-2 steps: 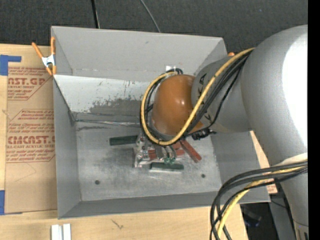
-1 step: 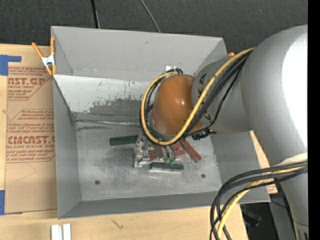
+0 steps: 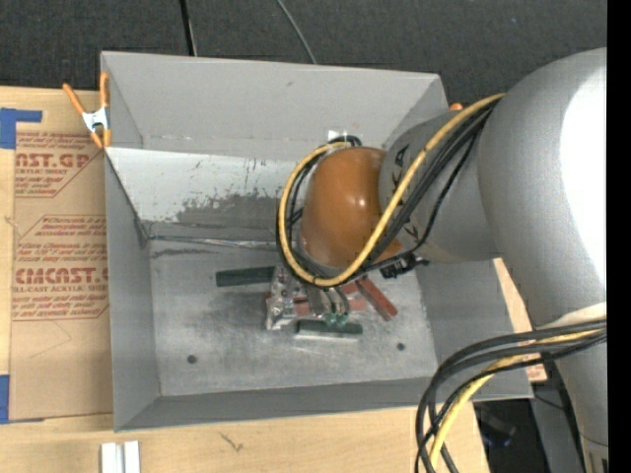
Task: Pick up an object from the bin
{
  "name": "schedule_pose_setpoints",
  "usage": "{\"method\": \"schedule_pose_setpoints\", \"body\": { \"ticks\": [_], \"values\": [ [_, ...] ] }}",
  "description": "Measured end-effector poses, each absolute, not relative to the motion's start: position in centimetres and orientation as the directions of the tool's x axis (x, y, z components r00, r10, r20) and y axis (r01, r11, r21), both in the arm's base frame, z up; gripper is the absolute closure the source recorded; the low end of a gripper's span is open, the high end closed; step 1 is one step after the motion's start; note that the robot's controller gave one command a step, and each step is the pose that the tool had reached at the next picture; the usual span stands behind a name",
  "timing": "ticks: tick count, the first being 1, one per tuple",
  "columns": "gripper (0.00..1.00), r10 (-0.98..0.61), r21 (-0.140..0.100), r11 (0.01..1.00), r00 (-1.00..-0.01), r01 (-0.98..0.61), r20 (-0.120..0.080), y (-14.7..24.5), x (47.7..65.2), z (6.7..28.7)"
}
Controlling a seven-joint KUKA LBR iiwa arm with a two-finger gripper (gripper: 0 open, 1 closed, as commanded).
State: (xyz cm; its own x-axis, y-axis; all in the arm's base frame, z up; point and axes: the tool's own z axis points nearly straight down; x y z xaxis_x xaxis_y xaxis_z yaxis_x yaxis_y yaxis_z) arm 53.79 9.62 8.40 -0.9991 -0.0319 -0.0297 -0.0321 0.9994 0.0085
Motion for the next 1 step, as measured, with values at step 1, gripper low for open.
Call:
{"method": "schedule_pose_setpoints", "body": {
  "ticks": [1],
  "values": [
    [0.00,-0.440,-0.002,0.898,-0.898,-0.440,-0.013,17.10,58.97,7.39]
  ]
}}
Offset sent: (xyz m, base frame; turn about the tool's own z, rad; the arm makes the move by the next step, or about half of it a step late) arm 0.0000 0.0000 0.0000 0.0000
